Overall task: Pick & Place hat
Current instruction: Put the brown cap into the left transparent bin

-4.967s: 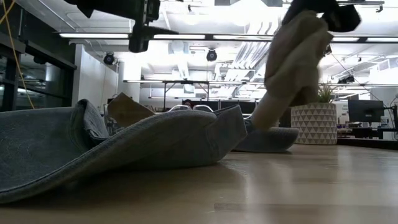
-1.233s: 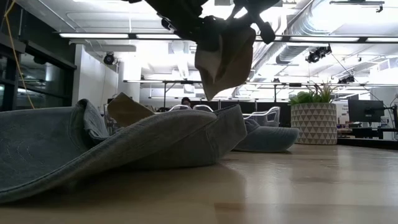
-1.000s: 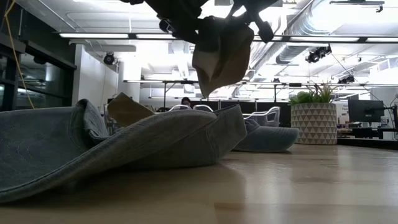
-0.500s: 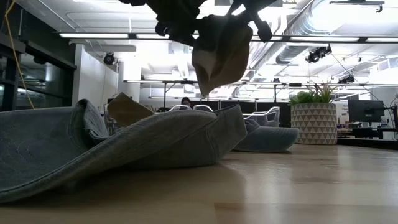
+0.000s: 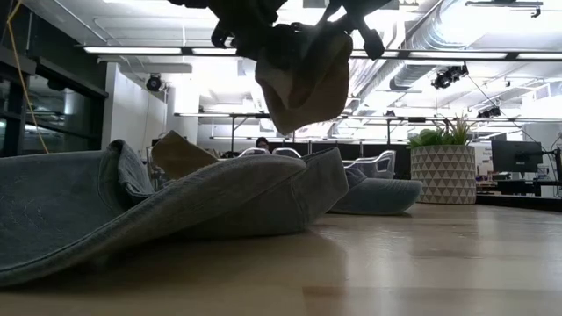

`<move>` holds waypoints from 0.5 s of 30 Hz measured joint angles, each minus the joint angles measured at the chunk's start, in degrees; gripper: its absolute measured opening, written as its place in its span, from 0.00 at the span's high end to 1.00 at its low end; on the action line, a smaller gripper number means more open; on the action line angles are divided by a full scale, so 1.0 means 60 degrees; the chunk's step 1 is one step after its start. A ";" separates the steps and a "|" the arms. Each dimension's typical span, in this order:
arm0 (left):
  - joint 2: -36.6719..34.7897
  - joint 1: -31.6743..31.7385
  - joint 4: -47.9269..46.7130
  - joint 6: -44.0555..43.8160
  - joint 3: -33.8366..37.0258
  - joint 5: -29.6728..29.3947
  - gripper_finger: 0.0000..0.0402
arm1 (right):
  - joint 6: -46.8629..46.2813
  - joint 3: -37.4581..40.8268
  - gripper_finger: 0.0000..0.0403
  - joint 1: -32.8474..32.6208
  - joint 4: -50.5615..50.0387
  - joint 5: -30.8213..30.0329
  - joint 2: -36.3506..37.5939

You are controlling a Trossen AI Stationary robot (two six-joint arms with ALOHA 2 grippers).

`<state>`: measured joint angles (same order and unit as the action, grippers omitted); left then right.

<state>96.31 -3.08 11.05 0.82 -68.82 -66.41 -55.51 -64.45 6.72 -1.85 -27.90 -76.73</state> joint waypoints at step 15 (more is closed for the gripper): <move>0.0000 -0.0074 -0.0300 0.0066 -0.0019 0.0613 0.99 | 0.0083 0.0000 1.00 0.0000 -0.0017 0.0173 0.0000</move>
<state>96.31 -3.53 9.25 1.21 -68.93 -62.73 -55.02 -64.45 6.72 -1.95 -26.86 -76.73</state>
